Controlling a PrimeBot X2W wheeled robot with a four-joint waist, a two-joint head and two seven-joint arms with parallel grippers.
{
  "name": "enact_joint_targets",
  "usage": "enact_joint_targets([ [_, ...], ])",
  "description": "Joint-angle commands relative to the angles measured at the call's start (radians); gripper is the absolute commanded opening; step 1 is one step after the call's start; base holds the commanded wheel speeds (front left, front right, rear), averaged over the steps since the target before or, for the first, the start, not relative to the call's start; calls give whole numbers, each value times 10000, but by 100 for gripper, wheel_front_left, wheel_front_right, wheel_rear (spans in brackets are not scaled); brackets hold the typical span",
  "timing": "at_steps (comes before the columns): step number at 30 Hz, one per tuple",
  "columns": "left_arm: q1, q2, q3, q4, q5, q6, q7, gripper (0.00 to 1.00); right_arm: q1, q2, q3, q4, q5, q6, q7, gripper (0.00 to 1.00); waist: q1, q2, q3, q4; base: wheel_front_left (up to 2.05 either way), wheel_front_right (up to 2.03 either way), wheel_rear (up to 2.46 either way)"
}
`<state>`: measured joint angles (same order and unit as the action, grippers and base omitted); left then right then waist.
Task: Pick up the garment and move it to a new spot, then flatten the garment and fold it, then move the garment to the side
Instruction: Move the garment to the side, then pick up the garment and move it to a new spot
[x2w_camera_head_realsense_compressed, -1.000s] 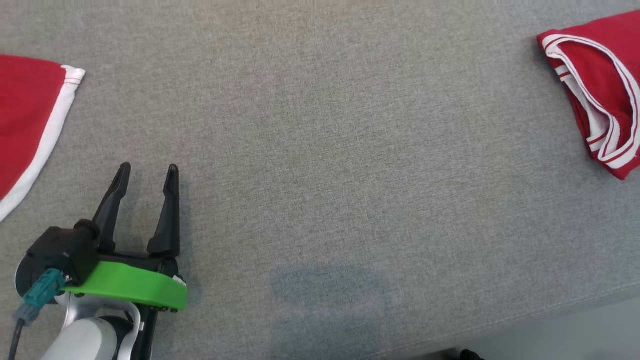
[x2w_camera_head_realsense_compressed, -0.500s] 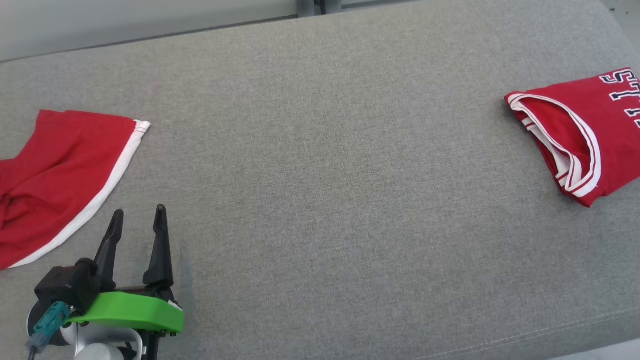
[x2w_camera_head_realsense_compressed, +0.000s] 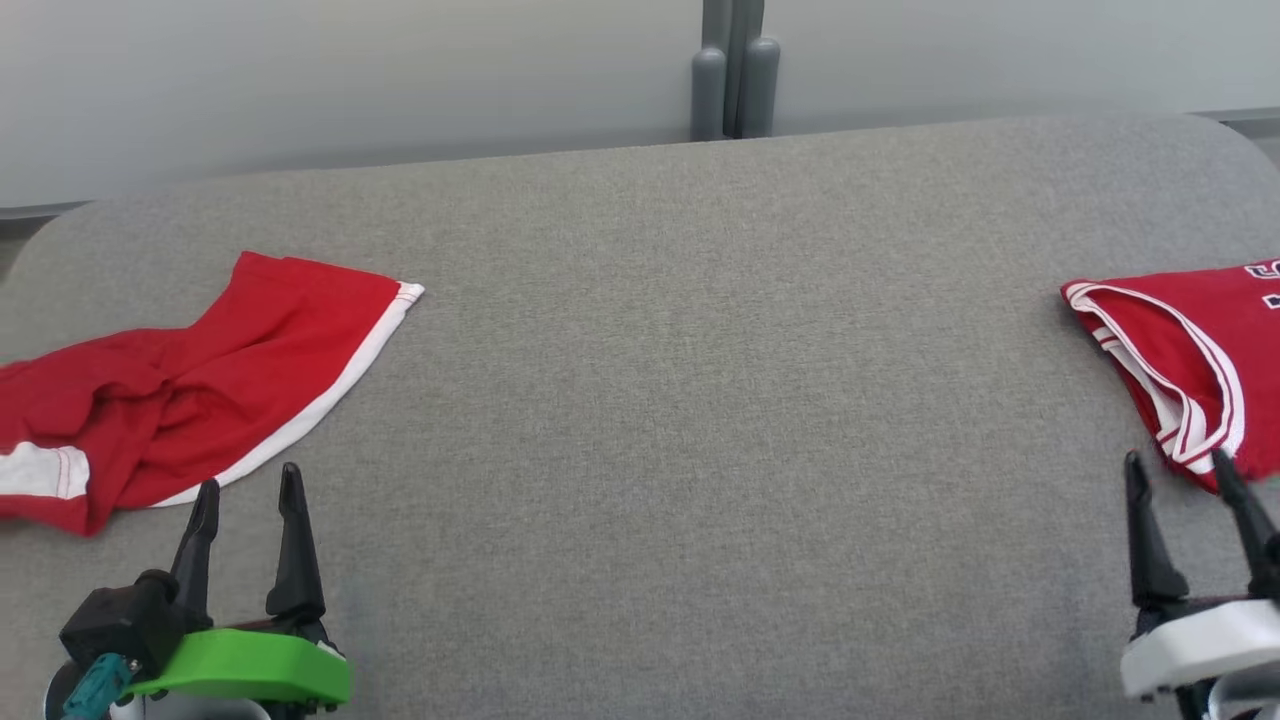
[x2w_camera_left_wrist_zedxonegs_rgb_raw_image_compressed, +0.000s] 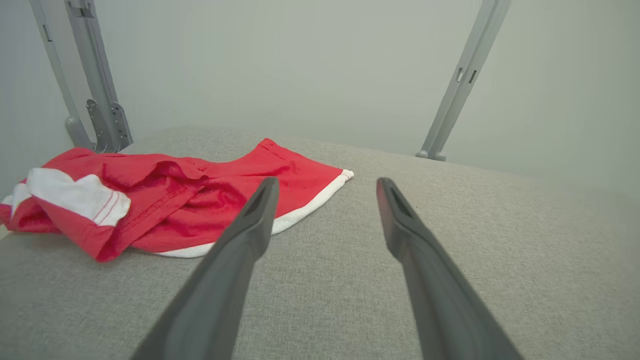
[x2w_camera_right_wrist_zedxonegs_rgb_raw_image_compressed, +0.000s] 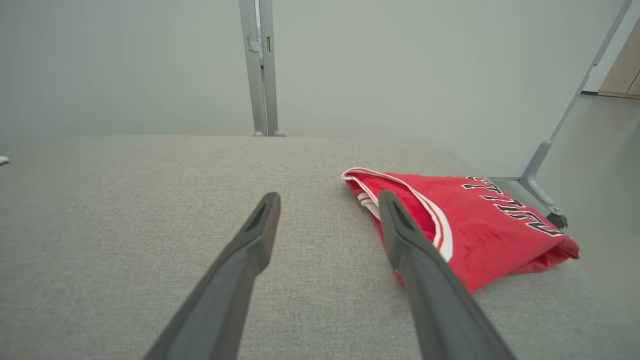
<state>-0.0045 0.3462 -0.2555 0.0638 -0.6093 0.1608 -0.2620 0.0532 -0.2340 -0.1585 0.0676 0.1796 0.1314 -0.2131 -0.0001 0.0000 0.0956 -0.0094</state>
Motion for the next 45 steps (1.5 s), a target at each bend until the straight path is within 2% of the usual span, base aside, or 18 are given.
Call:
enact_joint_targets([
  [1, 184, -120, 104, 37, 102, -73, -25, 100, 184, 104, 80, 132, -23, -14, -124, 100, 1, 0, -361, 373, 0, 0, 0],
  [6, 473, -547, 653, 440, 503, -577, -27, 100, 533, 591, 422, 837, -294, -15, -489, 100, 1, 0, -546, 612, 0, 0, 0],
  [10, 526, -803, 1002, 871, 818, -1074, -28, 100, 642, 837, 479, 818, -544, -14, -521, 100, 1, 0, -574, 876, 0, 0, 0],
  [22, 717, -1412, 1565, 2074, 1357, -2397, -28, 100, 856, 981, 452, 599, -1010, -14, -530, 100, 1, 0, -897, 1216, 0, 0, 0],
  [30, 806, -1609, 1791, 2358, 1557, -2737, -28, 100, 818, 981, 460, 634, -1034, -14, -531, 100, 1, 0, -873, 1183, 0, 0, 0],
  [45, 589, -1851, 1953, 2260, 1845, -2922, -29, 100, 726, 875, 443, 554, -1087, -14, -532, 100, 1, 0, -745, 1288, 0, 0, 0],
])
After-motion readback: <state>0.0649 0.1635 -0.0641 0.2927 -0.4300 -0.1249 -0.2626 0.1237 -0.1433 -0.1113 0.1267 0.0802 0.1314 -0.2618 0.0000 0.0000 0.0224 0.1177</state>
